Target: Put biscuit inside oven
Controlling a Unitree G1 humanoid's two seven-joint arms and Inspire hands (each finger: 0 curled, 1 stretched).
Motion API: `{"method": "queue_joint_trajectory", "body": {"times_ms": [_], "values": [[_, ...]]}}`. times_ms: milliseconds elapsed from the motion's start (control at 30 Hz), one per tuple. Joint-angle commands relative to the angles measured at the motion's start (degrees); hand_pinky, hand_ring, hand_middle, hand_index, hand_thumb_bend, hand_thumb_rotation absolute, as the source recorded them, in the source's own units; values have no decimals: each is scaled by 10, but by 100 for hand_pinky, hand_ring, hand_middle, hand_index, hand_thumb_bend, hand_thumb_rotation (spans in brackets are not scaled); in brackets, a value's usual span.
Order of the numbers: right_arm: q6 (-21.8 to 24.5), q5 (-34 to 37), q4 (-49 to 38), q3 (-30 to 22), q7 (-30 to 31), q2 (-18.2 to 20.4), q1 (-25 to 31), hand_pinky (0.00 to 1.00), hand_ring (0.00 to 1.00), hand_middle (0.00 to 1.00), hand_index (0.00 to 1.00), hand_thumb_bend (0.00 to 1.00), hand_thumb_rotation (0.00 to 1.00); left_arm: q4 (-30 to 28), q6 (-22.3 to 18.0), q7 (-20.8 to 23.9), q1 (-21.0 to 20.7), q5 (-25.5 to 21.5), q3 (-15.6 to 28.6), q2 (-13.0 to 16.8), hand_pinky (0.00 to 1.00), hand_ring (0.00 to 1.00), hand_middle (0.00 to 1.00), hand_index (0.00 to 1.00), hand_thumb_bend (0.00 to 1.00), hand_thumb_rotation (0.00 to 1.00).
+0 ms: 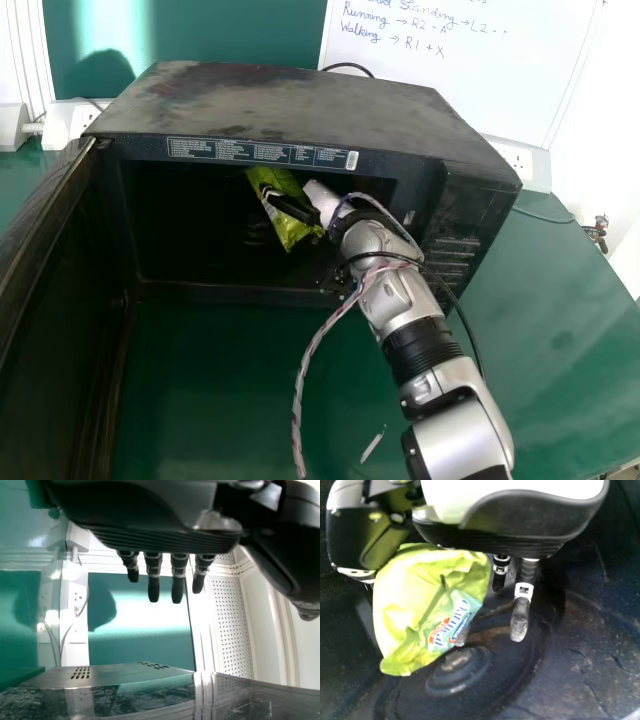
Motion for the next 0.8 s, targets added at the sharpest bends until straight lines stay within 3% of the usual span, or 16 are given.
{"method": "queue_joint_trajectory", "body": {"times_ms": [0,333,433,467,667,733,767], "values": [[3,5,-1,-6,-11,6,-17,30,36,42,48,52,14,-6,-1,1,8,-8,2,-4,100,91,93,100,100,100],[6,-24,-11,19,-31,5,-13,29,37,42,48,52,15,-10,-3,0,11,-8,2,-5,100,91,94,99,100,100],[16,-56,-7,43,-54,10,-15,43,57,59,48,52,15,-10,-4,0,13,-8,2,-6,99,91,93,99,100,100],[18,-65,-7,50,-61,12,-15,46,60,61,49,52,16,-11,-4,1,13,-8,2,-6,99,91,93,99,100,100],[13,-86,9,66,-86,20,-15,52,64,65,49,52,16,-13,-3,1,14,-8,2,-8,100,91,93,99,100,100],[4,-93,14,72,-95,18,-14,53,64,65,59,76,25,-15,-4,1,15,-9,1,-9,100,91,93,99,100,100],[-1,-96,16,74,-101,18,-13,53,63,65,61,80,26,-15,-4,1,15,-9,1,-9,100,91,93,99,100,100]]}}
